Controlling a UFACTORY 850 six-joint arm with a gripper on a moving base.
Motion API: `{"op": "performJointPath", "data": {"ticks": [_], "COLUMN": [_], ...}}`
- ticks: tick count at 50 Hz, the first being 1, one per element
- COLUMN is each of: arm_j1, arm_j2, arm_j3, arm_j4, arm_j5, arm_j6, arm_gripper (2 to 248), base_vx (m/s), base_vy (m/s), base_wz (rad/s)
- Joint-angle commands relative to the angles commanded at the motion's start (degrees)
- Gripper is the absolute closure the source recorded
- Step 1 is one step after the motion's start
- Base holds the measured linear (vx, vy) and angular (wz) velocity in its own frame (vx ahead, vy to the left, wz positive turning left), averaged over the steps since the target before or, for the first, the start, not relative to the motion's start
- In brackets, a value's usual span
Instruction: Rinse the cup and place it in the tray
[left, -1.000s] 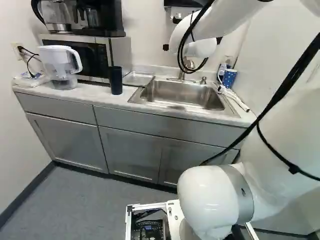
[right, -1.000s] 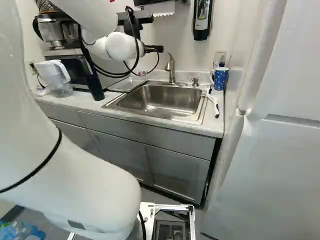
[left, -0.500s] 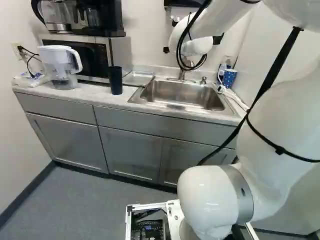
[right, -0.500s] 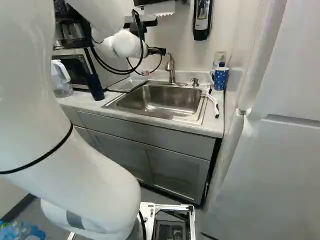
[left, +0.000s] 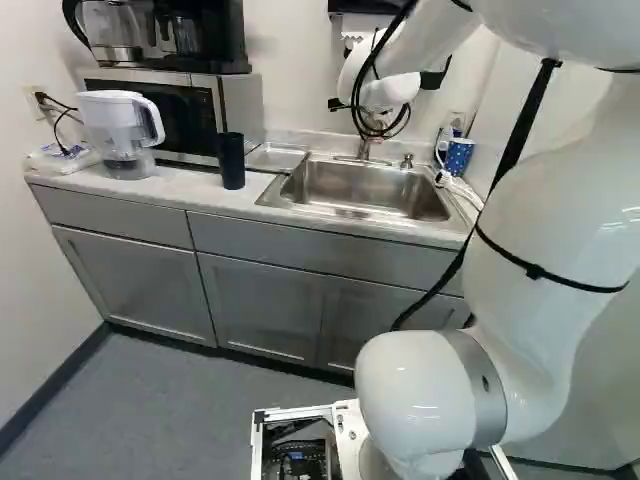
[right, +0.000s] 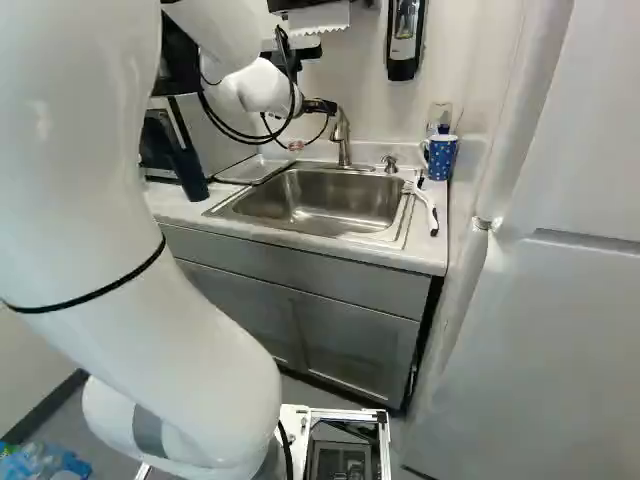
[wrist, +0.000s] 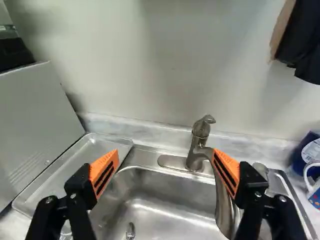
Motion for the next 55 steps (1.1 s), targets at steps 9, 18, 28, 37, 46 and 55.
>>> {"op": "performJointPath", "data": {"ticks": [9, 18, 28, 37, 46, 55], "arm_j1": [-0.28, -0.55, -0.83, -1.08, -1.33, -1.52], "arm_j2": [-1.96, -3.93, -6.09, -8.06, -10.01, -11.96], "arm_j3": [-2.03, -4.09, -6.4, -8.53, -10.69, -12.88], "arm_j4": [0.0, 0.0, 0.0, 0.0, 0.0, 0.0], "arm_j5": [-0.49, -1.02, -2.15, -3.45, -3.96, -3.96], "arm_j6": [0.0, 0.0, 0.0, 0.0, 0.0, 0.0], "arm_gripper": [3, 3, 3, 3, 3, 3], "base_vx": [0.0, 0.0, 0.0, 0.0, 0.0, 0.0], "base_vy": [0.0, 0.0, 0.0, 0.0, 0.0, 0.0], "base_wz": [0.0, 0.0, 0.0, 0.0, 0.0, 0.0]}}
